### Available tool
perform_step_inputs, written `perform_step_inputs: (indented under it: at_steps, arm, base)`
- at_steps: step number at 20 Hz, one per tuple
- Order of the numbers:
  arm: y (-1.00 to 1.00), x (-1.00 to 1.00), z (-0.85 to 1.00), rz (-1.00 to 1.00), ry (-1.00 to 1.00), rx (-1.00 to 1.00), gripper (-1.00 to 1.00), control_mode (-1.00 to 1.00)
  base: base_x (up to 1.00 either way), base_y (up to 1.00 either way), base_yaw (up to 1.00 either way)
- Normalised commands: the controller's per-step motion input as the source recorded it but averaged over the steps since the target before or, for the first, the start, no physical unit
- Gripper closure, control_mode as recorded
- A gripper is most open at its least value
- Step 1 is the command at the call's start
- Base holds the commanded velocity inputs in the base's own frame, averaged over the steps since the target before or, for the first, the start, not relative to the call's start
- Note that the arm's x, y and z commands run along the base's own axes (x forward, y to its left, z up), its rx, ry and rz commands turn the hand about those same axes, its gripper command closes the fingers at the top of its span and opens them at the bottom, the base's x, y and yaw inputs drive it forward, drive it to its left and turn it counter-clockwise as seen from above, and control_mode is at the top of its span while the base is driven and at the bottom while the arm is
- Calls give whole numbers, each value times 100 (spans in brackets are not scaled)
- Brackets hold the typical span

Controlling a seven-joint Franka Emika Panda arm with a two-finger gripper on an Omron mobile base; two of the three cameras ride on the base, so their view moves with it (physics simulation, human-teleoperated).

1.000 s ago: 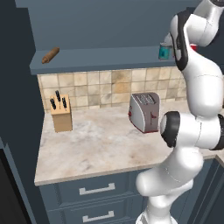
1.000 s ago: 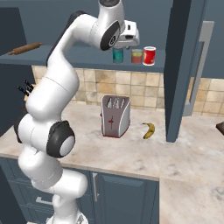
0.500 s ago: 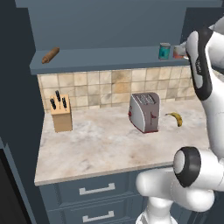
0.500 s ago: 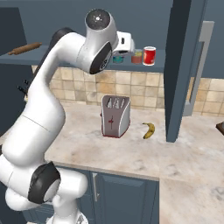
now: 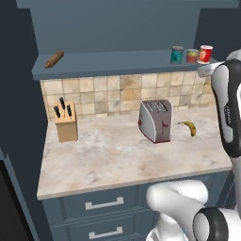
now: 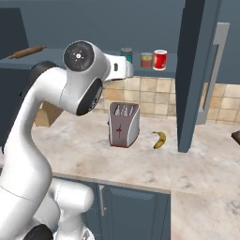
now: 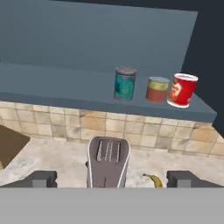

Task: Pick the cans from the counter and place them in their designated side in the cabinet.

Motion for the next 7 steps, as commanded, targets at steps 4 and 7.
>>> perform_step_inputs:
  at_steps: [4,7]
  arm:
    - [16,-86,-15,0,-7,0,-100,-100]
    - [17,-88,-15,0,-7,0,-100,-100]
  base:
    - [0,0,0]
    - [0,0,0]
